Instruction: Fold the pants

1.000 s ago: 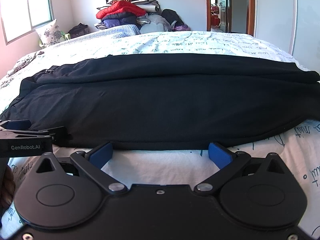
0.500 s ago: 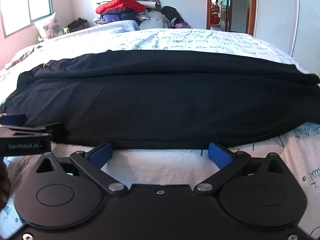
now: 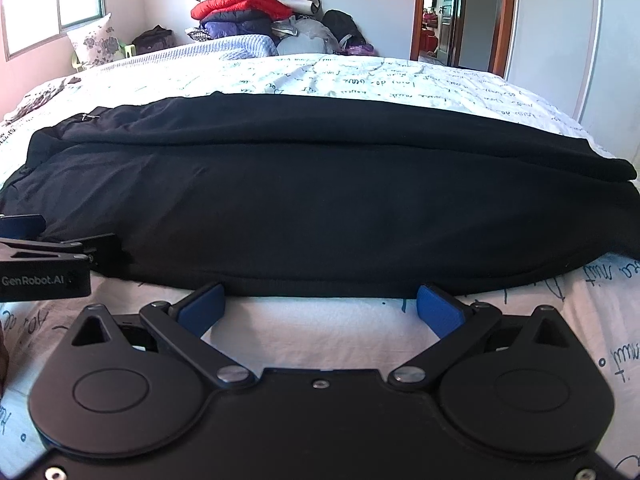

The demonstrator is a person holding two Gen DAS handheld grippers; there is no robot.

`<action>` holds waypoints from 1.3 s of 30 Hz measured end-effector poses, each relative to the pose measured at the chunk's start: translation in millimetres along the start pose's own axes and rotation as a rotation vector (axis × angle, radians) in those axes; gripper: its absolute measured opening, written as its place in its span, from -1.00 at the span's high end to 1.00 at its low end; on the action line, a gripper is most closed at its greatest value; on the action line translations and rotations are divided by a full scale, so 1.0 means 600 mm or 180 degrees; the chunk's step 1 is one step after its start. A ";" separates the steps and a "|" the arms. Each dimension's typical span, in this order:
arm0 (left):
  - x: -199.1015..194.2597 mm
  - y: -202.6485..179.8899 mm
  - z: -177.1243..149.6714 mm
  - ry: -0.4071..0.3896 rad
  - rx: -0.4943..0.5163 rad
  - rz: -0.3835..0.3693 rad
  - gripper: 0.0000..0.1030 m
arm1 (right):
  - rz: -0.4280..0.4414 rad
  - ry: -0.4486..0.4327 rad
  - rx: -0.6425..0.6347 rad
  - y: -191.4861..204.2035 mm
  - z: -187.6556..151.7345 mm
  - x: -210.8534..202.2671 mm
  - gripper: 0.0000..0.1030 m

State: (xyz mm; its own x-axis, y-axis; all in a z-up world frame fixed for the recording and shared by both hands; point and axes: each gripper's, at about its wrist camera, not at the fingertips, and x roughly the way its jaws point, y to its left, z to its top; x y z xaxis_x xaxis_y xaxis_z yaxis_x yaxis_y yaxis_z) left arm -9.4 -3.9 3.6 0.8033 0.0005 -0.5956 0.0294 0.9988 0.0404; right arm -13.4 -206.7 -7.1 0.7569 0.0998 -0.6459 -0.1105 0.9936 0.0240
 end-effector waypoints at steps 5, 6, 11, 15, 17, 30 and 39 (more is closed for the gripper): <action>-0.004 0.014 -0.004 -0.0009 -0.0096 -0.0092 -1.00 | -0.0036 0.0000 -0.0034 0.001 -0.001 -0.001 -1.00; -0.004 0.016 -0.004 -0.0012 -0.0114 -0.0111 -1.00 | -0.0039 -0.0004 -0.0035 0.003 -0.002 -0.001 -1.00; -0.005 0.016 -0.004 -0.0022 -0.0141 -0.0132 -1.00 | -0.0080 -0.0004 -0.0066 0.007 -0.003 -0.003 -1.00; -0.007 0.019 -0.003 -0.0027 -0.0158 -0.0147 -1.00 | -0.0092 0.0002 -0.0073 0.009 -0.002 0.000 -1.00; -0.008 0.020 -0.003 -0.0027 -0.0157 -0.0146 -1.00 | -0.0092 0.0002 -0.0073 0.009 -0.002 0.000 -1.00; -0.009 0.022 -0.004 -0.0027 -0.0150 -0.0141 -1.00 | -0.0091 0.0002 -0.0073 0.009 -0.002 -0.001 -1.00; -0.011 0.023 -0.003 -0.0033 -0.0142 -0.0133 -1.00 | -0.0093 0.0003 -0.0075 0.009 -0.002 -0.001 -1.00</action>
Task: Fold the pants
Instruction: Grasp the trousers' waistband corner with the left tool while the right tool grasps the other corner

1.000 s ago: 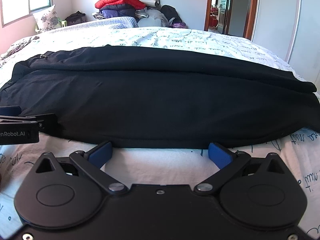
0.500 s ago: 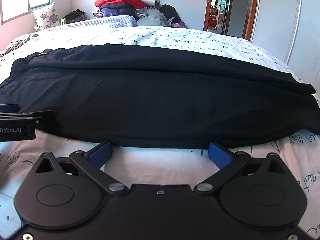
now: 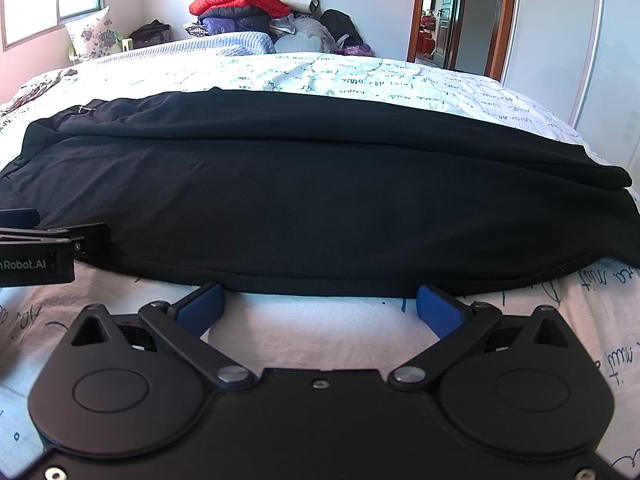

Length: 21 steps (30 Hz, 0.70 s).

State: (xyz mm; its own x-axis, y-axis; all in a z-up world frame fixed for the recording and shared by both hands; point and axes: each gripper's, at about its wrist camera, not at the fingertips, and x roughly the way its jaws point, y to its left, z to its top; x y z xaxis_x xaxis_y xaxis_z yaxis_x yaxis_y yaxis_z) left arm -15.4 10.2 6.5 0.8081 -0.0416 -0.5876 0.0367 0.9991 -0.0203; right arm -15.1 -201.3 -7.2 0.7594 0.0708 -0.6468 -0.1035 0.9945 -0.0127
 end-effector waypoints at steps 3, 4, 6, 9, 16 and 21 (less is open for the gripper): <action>-0.015 0.004 0.003 -0.0086 -0.0031 0.0067 -0.95 | 0.0007 -0.0010 -0.0001 0.000 0.000 -0.004 -1.00; -0.029 0.011 0.007 -0.0164 -0.0018 0.0060 -0.94 | 0.0012 -0.0024 -0.0003 -0.001 0.002 -0.010 -1.00; -0.059 0.033 0.018 -0.0336 0.0075 -0.0053 -0.98 | 0.0080 -0.0120 -0.0021 -0.007 0.008 -0.033 -1.00; -0.076 0.085 0.055 -0.0364 0.0269 -0.0167 -1.00 | 0.0489 -0.0317 -0.0235 -0.023 0.040 -0.073 -1.00; 0.020 0.302 0.202 0.0078 -0.0445 -0.0531 -0.97 | 0.1215 -0.0075 -0.0580 -0.060 0.182 -0.040 -1.00; 0.131 0.419 0.300 0.0177 -0.0936 -0.0663 -0.81 | 0.1493 0.0112 -0.0152 -0.080 0.258 0.020 -1.00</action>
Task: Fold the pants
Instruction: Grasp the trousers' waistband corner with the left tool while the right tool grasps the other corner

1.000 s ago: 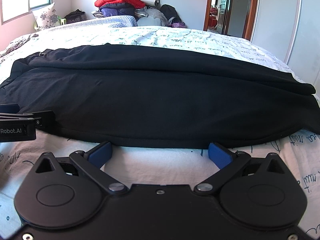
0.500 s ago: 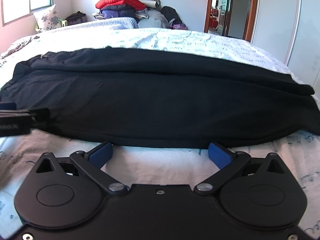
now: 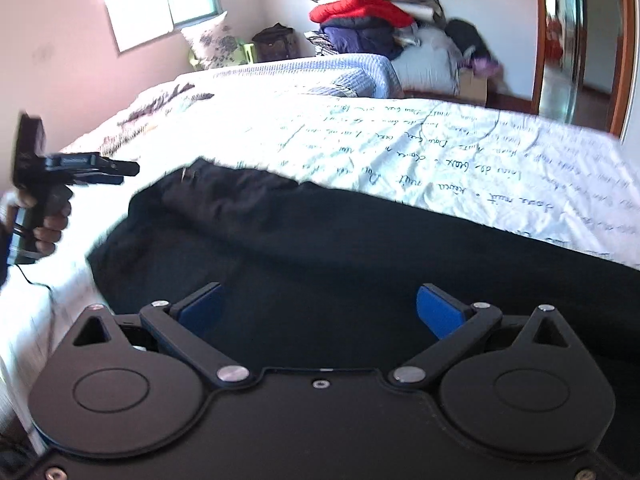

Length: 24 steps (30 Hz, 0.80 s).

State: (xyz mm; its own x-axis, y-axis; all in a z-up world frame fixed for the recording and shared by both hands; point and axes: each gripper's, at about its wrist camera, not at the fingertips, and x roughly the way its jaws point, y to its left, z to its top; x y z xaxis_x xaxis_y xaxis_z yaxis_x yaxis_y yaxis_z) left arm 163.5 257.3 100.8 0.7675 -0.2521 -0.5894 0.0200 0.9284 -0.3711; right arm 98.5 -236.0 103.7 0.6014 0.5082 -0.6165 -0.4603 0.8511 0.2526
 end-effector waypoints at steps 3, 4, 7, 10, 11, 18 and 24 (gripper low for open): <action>0.059 0.035 0.053 0.0170 0.0006 -0.0006 -0.82 | 0.0165 -0.0001 0.0180 -0.017 0.019 0.030 -1.00; 0.080 0.041 0.058 0.0218 0.0009 0.0039 -0.82 | 0.0192 0.0013 0.0204 -0.020 0.022 0.039 -1.00; 0.139 0.065 0.069 0.0457 -0.0016 -0.0022 -0.78 | 0.0234 0.0087 0.0238 -0.030 0.033 0.070 -1.00; 0.182 0.084 0.067 0.0658 -0.0049 -0.0055 -0.66 | 0.0257 0.0174 0.0309 -0.049 0.044 0.094 -1.00; 0.189 0.088 0.067 0.0692 -0.0044 -0.0056 -0.66 | 0.0273 0.0193 0.0340 -0.054 0.047 0.101 -1.00; 0.238 0.094 0.061 0.0849 0.0172 -0.0035 -0.70 | 0.0302 0.0244 0.0526 -0.091 0.058 0.133 -1.00; 0.248 0.062 0.060 0.0768 0.0668 0.0210 0.30 | 0.0257 0.0180 0.0497 -0.110 0.081 0.147 -1.00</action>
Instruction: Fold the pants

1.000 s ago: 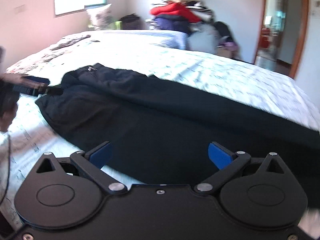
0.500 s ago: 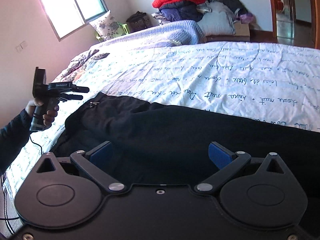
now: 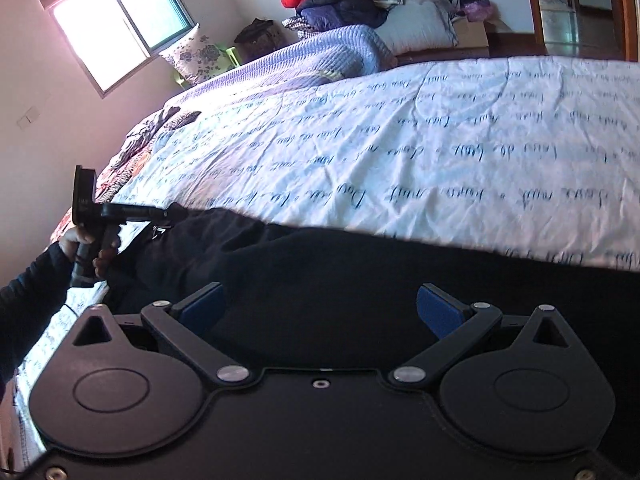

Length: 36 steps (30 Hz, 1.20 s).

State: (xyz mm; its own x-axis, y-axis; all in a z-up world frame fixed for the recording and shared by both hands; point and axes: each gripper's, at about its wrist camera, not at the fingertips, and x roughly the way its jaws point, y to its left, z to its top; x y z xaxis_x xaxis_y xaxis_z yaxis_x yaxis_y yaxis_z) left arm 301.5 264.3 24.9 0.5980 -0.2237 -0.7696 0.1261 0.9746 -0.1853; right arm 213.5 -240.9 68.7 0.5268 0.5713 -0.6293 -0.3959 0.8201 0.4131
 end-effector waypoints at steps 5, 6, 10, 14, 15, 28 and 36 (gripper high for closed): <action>-0.016 -0.034 0.002 -0.0049 0.0364 0.0140 0.67 | -0.0138 -0.0243 -0.0464 -0.005 0.027 -0.001 -0.97; -0.025 -0.041 0.002 -0.0100 0.0417 0.0167 0.68 | -0.0179 -0.0242 -0.0606 -0.006 0.031 0.003 -0.97; -0.079 -0.054 0.005 -0.0415 0.0450 0.0113 0.70 | -0.0224 -0.0002 -0.0821 -0.024 0.045 0.028 -0.97; -0.139 -0.071 0.004 -0.0685 0.0493 -0.0022 0.71 | -0.0121 0.0258 -0.0844 -0.050 0.059 0.051 -0.97; -0.152 -0.077 0.002 -0.0735 0.0532 -0.0036 0.72 | -0.0130 0.0304 -0.0877 -0.052 0.060 0.057 -0.97; -0.234 -0.102 -0.026 -0.1111 0.0685 -0.0337 0.72 | -0.0040 0.0872 -0.1102 -0.059 0.059 0.133 -0.26; -0.238 -0.083 -0.035 -0.1118 0.0600 -0.0332 0.71 | 0.0004 0.1069 -0.1060 -0.064 0.070 0.156 0.73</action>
State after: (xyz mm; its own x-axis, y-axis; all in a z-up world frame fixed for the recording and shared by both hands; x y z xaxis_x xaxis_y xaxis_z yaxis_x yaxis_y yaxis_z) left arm 193.2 247.2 131.6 0.8040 -0.3349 -0.4913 0.3236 0.9397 -0.1109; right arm 309.4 -217.4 21.6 0.2753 0.4856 -0.8297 -0.6450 0.7333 0.2152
